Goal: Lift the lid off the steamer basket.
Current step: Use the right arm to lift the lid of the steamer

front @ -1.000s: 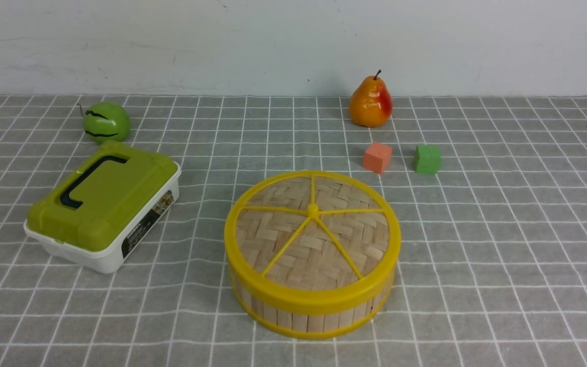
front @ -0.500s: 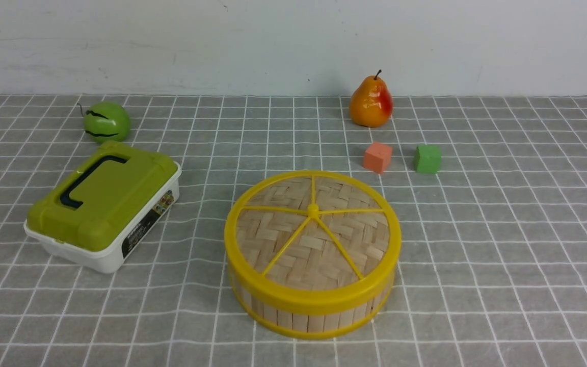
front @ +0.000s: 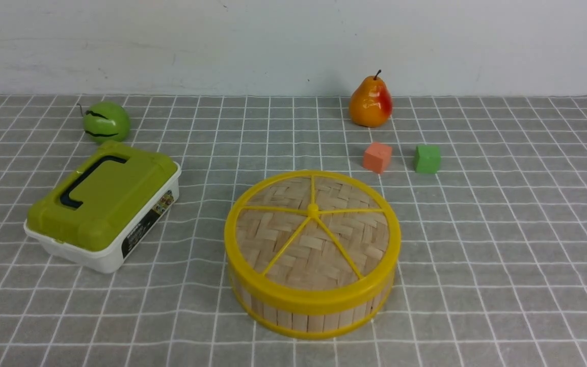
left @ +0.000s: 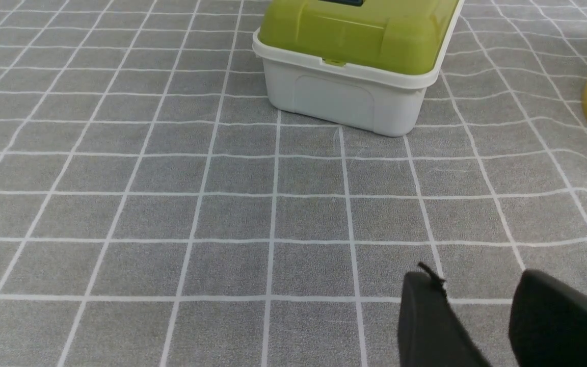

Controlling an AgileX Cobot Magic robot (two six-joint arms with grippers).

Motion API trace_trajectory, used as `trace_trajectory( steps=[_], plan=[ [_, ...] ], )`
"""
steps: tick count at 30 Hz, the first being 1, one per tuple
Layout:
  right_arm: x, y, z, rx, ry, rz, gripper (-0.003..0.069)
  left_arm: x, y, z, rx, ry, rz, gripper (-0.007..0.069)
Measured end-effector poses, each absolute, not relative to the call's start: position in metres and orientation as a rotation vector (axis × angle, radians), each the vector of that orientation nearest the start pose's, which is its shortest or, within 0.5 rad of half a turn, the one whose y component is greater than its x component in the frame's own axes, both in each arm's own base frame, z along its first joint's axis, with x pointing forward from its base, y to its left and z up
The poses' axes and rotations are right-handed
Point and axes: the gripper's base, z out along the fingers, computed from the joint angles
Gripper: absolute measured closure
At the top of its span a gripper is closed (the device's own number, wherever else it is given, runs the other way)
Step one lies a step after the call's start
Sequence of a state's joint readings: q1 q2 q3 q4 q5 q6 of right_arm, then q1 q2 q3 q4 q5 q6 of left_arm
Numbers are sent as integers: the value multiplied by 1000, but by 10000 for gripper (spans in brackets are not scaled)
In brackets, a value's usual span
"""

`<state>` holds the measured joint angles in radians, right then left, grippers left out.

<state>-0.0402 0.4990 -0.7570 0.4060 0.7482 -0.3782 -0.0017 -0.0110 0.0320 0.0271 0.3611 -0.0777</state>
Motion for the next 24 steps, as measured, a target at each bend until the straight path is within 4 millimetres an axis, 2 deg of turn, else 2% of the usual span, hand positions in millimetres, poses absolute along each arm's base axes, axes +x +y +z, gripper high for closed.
trace_trajectory(
  steps=[1,3,5,6,7,10,11,12,14,17,18,20,21,23,24],
  plan=[
    [99,21,388,-306,1991,146,677,53,1,170,-54,1865,-28,386],
    [117,22,405,-395,2071,140,677,53,1,170,-54,1865,-28,386],
    [130,25,413,-449,2111,151,676,53,1,170,-54,1865,-28,386],
    [148,33,418,-557,2190,187,675,53,1,170,-54,1865,-28,386],
    [155,37,422,-614,2209,191,673,53,1,170,-54,1865,-28,386],
    [179,53,424,-758,2264,202,671,53,1,170,-54,1865,-28,386],
    [197,67,421,-862,2314,186,670,53,1,170,-54,1865,-28,386],
    [196,68,423,-871,2308,182,670,53,1,170,-54,1865,-28,386],
    [224,97,421,-983,2336,157,669,53,1,170,-54,1865,-28,386],
    [243,119,418,-1034,2341,143,668,53,1,170,-54,1865,-28,386],
    [260,138,411,-1069,2355,150,666,53,1,170,-54,1865,-28,386],
    [275,159,406,-1090,2360,166,666,53,1,170,-54,1865,-28,386],
    [277,161,405,-1092,2361,167,666,53,1,170,-54,1865,-28,386],
    [301,185,392,-1102,2385,183,657,53,1,170,-54,1865,-28,386],
    [303,187,389,-1103,2394,183,657,53,1,170,-54,1865,-28,386]
  ],
)
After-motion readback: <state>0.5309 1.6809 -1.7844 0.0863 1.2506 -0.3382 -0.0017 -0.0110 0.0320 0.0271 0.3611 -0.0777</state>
